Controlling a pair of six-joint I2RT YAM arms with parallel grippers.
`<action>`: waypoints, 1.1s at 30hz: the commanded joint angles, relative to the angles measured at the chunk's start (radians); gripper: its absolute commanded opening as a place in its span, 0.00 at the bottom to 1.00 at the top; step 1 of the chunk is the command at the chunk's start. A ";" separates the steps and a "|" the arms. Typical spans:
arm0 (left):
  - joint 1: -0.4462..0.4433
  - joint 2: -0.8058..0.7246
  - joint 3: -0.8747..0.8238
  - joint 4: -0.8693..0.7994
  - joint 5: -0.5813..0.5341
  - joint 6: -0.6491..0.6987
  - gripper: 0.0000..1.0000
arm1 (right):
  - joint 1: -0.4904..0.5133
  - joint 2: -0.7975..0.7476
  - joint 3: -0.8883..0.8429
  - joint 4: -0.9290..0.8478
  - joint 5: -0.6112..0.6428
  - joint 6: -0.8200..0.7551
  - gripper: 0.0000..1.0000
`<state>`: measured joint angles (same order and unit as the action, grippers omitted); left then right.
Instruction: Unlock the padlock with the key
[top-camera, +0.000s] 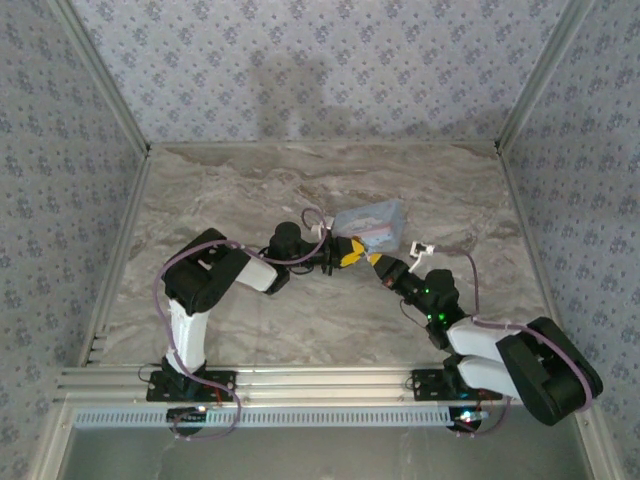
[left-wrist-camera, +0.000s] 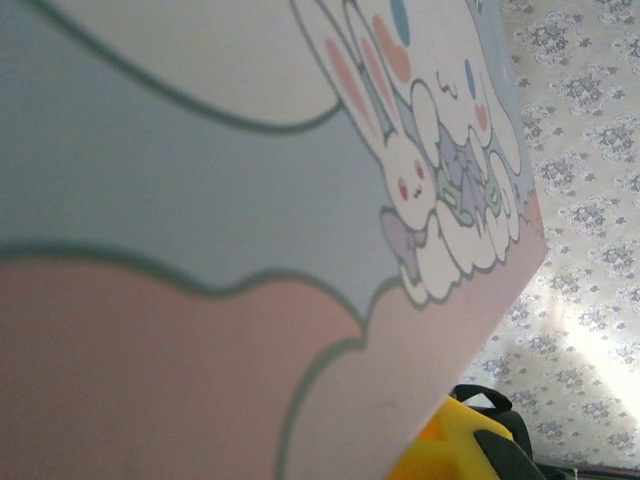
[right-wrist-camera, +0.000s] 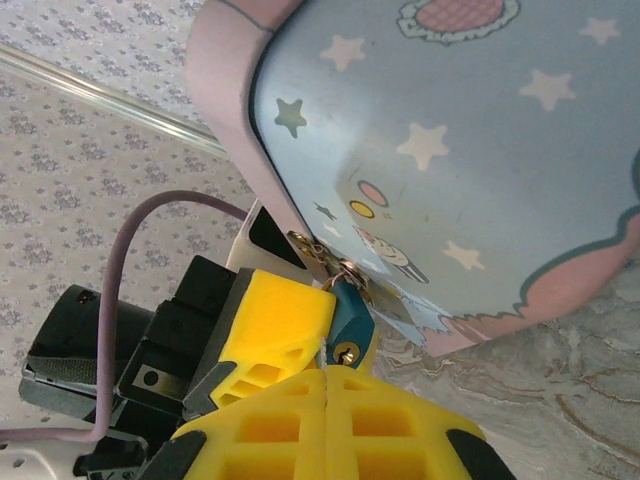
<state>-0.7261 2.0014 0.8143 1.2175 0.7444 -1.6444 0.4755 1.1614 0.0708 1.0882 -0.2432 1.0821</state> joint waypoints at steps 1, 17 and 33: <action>0.008 -0.001 0.003 0.074 0.018 -0.008 0.00 | 0.001 -0.041 -0.006 -0.025 0.016 -0.008 0.00; 0.007 -0.007 0.002 0.080 0.019 -0.013 0.00 | 0.007 -0.028 0.005 -0.040 0.012 -0.017 0.00; -0.009 0.002 0.008 0.066 0.021 -0.005 0.00 | 0.006 -0.026 0.013 -0.037 0.007 -0.022 0.00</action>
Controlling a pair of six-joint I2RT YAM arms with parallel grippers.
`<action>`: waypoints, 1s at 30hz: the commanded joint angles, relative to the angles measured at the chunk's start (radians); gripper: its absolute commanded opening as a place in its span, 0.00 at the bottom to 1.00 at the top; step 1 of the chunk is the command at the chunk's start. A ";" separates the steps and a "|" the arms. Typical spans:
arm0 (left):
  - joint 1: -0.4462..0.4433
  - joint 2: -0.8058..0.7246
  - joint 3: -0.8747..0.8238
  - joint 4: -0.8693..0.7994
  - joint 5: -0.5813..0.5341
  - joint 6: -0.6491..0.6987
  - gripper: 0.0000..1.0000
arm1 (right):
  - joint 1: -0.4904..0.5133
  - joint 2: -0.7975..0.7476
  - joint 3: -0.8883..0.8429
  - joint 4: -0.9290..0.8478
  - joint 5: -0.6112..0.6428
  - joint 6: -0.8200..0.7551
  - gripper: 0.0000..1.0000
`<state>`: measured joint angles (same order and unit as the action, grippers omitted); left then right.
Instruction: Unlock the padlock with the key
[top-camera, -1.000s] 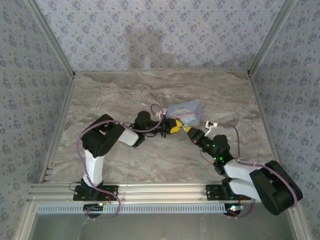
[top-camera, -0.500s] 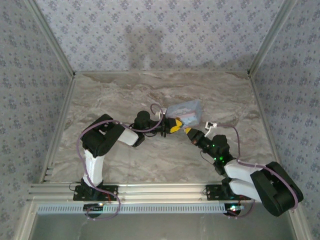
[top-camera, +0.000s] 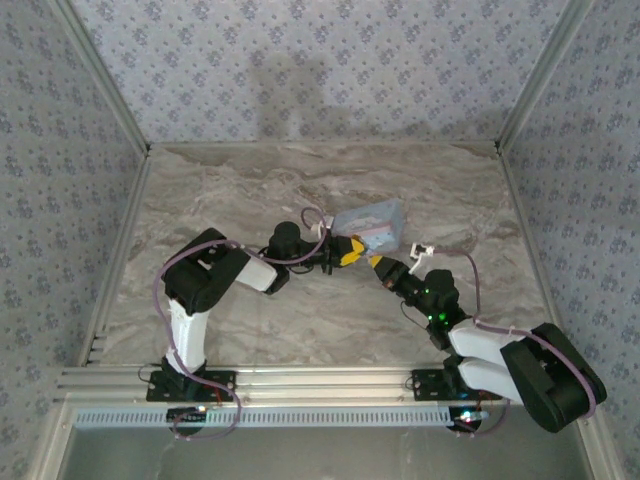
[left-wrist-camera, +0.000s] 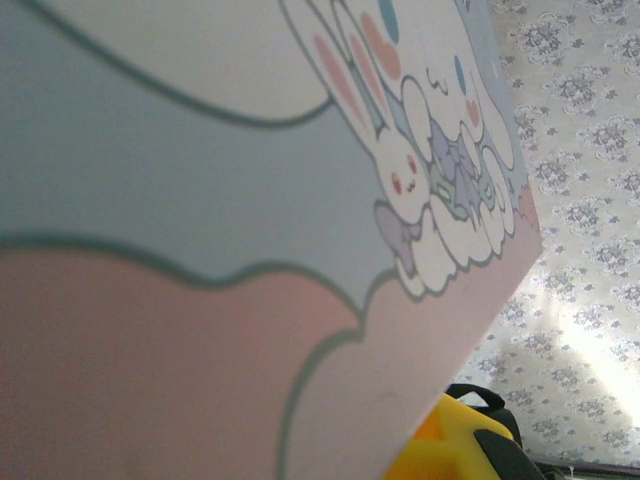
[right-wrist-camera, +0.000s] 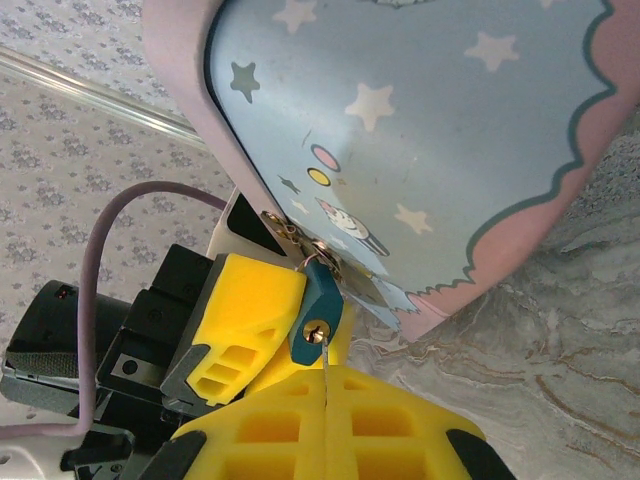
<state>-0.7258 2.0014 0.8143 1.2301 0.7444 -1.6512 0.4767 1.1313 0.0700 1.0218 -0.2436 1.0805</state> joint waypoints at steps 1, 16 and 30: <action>-0.008 0.002 0.008 0.052 0.021 0.004 0.00 | 0.005 0.004 0.014 0.032 0.007 -0.020 0.00; -0.008 0.005 0.006 0.044 0.019 0.007 0.00 | 0.005 0.014 0.022 0.045 -0.005 -0.020 0.00; -0.007 0.008 0.003 0.042 0.019 0.006 0.00 | 0.005 -0.001 0.019 0.048 -0.008 -0.025 0.00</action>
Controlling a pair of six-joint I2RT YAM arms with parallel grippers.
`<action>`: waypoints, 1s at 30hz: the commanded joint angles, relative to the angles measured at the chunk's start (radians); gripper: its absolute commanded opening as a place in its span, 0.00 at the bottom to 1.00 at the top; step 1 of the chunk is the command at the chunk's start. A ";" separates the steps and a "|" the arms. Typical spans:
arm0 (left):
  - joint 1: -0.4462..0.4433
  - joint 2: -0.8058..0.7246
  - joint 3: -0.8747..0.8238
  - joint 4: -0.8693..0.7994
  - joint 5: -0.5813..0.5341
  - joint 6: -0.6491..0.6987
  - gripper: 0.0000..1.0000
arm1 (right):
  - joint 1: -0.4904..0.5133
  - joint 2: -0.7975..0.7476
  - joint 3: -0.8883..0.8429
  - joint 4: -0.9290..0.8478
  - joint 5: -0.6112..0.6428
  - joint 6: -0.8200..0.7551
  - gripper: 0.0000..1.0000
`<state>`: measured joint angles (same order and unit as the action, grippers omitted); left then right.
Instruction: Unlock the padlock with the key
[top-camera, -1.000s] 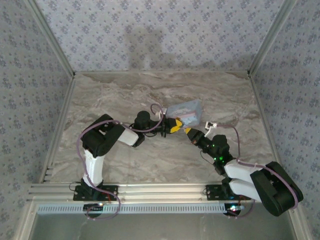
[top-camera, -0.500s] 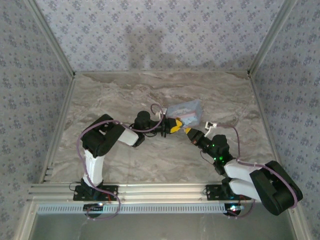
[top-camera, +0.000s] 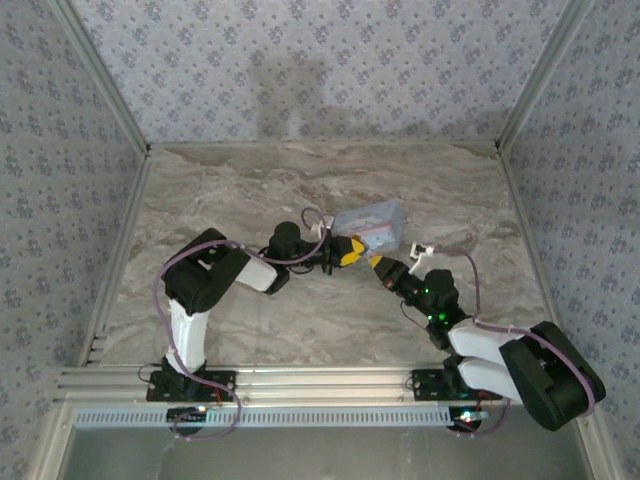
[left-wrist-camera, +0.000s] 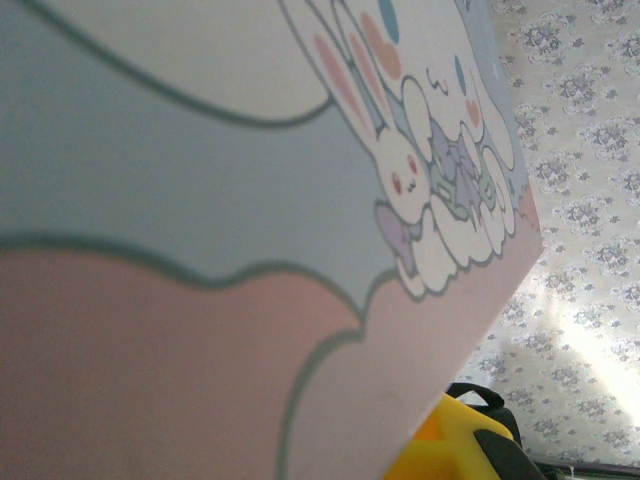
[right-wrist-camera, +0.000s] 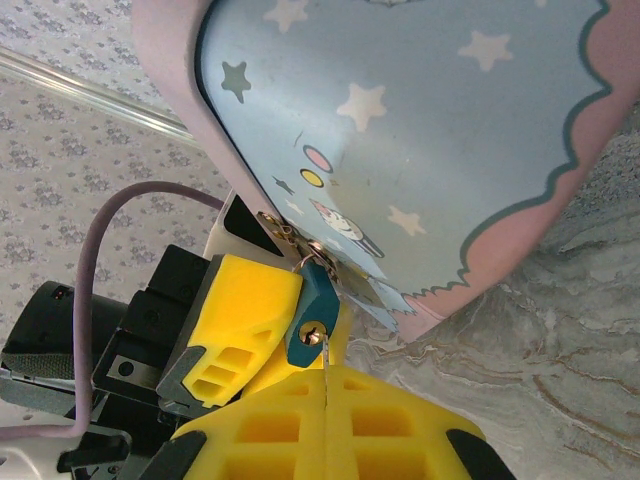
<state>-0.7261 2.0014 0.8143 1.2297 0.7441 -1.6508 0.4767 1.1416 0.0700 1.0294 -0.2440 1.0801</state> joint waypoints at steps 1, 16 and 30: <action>-0.007 0.008 0.003 0.042 0.020 0.006 0.00 | 0.006 -0.012 0.017 0.040 -0.008 -0.023 0.00; -0.006 0.008 0.003 0.051 0.020 0.003 0.00 | 0.009 -0.027 0.019 0.011 -0.001 -0.032 0.00; -0.016 0.002 0.003 0.063 0.045 -0.005 0.00 | 0.006 0.007 0.037 0.045 -0.008 -0.031 0.00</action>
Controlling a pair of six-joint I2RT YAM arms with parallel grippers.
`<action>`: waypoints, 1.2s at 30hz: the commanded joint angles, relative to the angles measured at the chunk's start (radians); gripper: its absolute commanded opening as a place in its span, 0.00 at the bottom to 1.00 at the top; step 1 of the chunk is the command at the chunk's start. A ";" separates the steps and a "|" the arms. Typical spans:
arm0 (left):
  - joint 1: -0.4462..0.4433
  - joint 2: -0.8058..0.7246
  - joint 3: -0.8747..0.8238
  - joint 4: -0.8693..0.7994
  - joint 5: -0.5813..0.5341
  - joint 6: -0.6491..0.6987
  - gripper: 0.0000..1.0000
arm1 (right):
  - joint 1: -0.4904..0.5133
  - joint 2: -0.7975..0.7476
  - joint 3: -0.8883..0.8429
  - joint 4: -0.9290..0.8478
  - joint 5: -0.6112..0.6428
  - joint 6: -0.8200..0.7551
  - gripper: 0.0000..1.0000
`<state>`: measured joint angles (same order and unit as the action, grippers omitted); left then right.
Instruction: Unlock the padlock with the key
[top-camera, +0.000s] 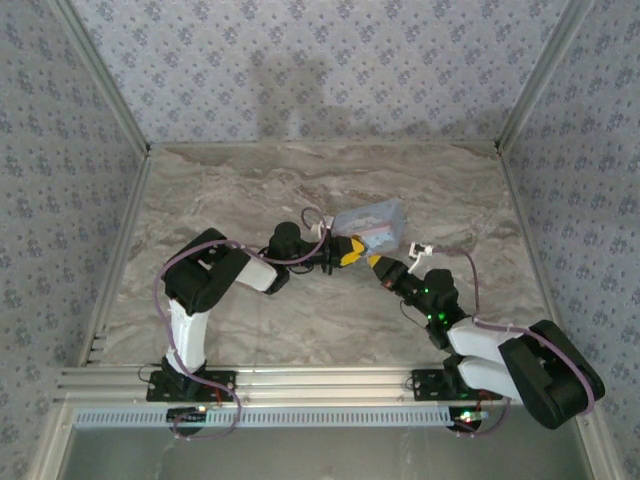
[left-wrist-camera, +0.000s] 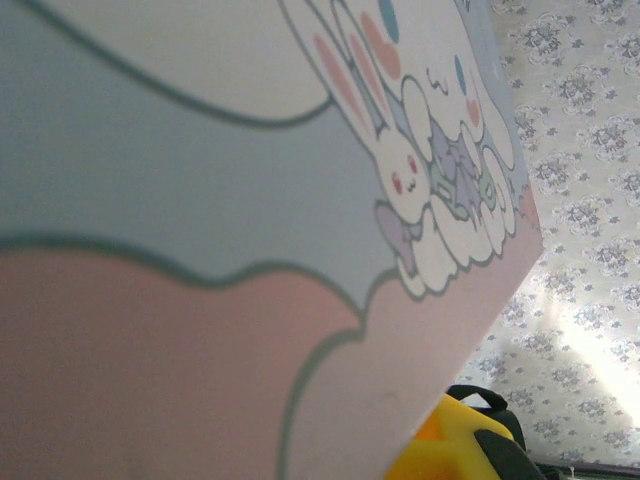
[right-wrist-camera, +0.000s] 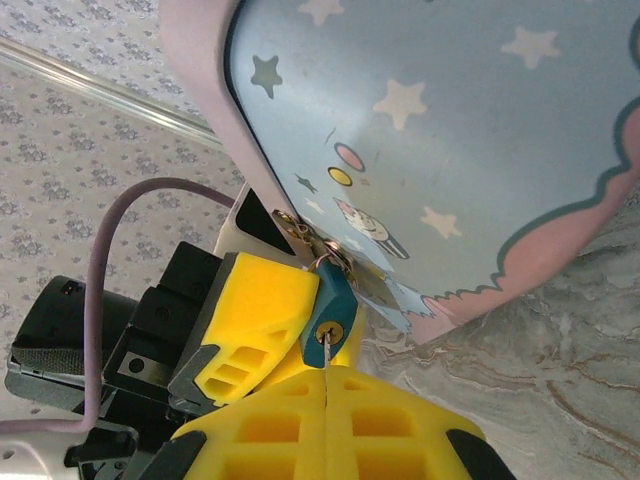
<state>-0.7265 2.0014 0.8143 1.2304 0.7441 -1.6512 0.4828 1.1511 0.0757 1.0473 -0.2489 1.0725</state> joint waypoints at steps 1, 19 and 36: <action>-0.016 0.002 0.003 0.065 0.048 -0.006 0.00 | -0.009 -0.004 0.028 0.032 -0.005 -0.019 0.00; -0.018 0.005 0.014 0.106 0.031 -0.025 0.00 | -0.014 -0.052 0.038 -0.074 -0.009 -0.029 0.00; -0.024 0.002 0.009 0.134 0.024 -0.030 0.00 | -0.005 -0.027 0.041 -0.015 0.055 0.072 0.00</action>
<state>-0.7277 2.0014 0.8139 1.2587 0.7288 -1.6703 0.4801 1.1248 0.0963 1.0092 -0.2092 1.1103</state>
